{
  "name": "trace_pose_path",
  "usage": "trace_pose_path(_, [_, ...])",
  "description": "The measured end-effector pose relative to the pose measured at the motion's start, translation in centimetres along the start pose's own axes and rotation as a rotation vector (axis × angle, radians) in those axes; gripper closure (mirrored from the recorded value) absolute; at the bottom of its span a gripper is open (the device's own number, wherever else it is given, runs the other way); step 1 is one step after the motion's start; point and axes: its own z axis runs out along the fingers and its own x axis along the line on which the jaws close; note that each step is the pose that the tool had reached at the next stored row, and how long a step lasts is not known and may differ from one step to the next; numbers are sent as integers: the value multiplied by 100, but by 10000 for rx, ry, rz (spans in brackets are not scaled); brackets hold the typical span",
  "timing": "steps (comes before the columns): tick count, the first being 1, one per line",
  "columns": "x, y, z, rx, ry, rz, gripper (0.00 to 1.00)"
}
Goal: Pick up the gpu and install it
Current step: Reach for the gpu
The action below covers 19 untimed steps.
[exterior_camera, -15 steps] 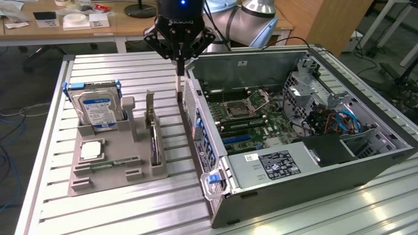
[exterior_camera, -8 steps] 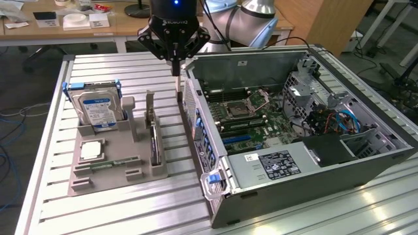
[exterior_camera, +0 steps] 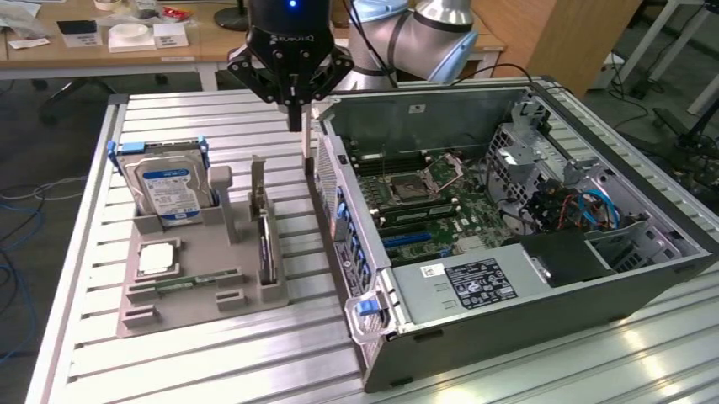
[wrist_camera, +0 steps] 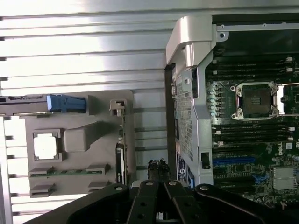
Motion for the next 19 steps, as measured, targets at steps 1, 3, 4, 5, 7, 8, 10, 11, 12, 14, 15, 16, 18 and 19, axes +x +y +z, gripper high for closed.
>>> trace_pose_path(1, [12, -1, 0, 0, 0, 0, 89])
trace_pose_path(3, [37, -3, -1, 0, 0, 0, 89])
trace_pose_path(4, [48, -5, -1, 0, 0, 0, 89])
trace_pose_path(5, [62, -6, -2, 0, 0, 0, 89])
trace_pose_path(7, [85, -9, -2, 0, 0, 0, 89])
trace_pose_path(8, [97, -11, -3, 0, 0, 0, 89])
trace_pose_path(10, [126, -15, -3, 0, 0, 0, 89])
trace_pose_path(11, [141, -17, -3, 0, 0, 0, 89])
trace_pose_path(12, [158, -19, -4, 0, 0, 1, 89])
trace_pose_path(14, [188, -23, -5, 0, 0, 0, 89])
trace_pose_path(15, [202, -25, -5, 0, 0, 0, 89])
trace_pose_path(16, [217, -27, -6, 0, 0, 0, 89])
trace_pose_path(18, [246, -32, -6, 0, 0, 0, 89])
trace_pose_path(19, [260, -34, -7, 0, 0, 0, 89])
